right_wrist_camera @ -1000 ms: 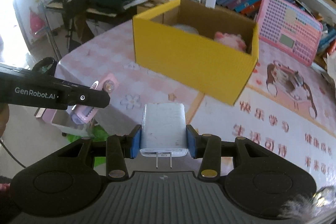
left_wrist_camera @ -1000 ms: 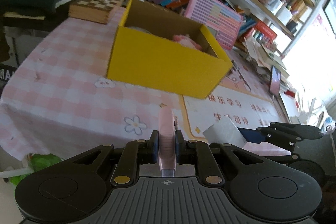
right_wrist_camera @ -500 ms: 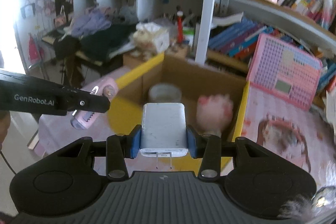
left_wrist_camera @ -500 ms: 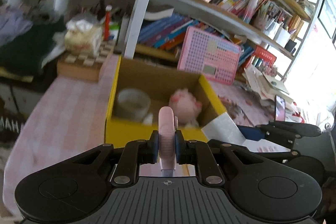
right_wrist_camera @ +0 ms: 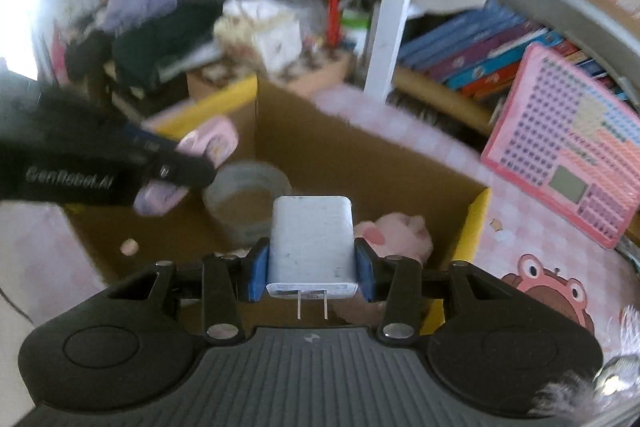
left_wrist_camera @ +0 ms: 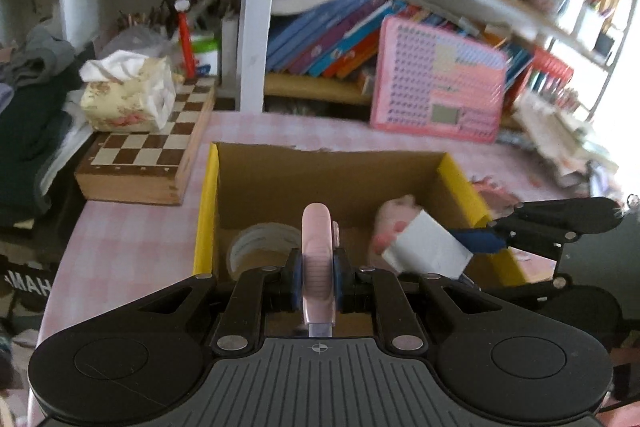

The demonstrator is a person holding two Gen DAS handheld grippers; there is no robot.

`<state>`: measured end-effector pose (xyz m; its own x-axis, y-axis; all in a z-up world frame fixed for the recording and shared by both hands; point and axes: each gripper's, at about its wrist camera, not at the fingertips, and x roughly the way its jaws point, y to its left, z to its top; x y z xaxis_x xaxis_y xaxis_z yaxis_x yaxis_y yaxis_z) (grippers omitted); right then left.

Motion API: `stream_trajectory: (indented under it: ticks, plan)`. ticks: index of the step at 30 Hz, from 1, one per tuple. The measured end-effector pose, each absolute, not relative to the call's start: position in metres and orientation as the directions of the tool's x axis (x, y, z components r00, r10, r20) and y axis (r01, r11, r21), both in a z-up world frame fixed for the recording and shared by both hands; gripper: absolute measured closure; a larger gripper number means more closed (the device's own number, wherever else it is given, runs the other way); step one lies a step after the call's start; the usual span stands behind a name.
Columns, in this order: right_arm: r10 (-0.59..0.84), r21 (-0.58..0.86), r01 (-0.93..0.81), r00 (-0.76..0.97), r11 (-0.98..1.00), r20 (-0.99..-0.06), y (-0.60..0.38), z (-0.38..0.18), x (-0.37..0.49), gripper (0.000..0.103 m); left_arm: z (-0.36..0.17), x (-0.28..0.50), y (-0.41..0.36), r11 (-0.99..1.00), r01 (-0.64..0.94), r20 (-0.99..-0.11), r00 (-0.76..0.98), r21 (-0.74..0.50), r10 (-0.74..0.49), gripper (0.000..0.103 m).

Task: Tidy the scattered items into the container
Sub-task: 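Lower the lint roller and charger into the box with both tools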

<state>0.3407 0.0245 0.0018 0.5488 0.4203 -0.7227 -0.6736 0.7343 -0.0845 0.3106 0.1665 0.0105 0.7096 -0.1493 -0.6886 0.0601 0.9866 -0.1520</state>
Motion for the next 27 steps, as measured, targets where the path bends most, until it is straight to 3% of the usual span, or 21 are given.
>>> stream_trajectory:
  ticks: [6,16,27]
  plan:
    - [0.364,-0.101,-0.724,0.456,0.682,-0.812,0.048,-0.019,0.371,0.062,-0.010,0.353,0.156,0.991,0.068,-0.759,0.638,-0.114,-0.131,0.089]
    - [0.373,-0.094,-0.777,0.400,0.622,-0.837,0.065,-0.026,0.373,0.061,-0.031,0.377,0.138,0.995,0.095,-0.815,0.575,-0.027,-0.077,0.089]
    - [0.371,-0.092,-0.783,0.391,0.616,-0.842,0.070,-0.030,0.371,0.061,-0.039,0.382,0.154,0.997,0.062,-0.840,0.538,-0.045,-0.071,0.088]
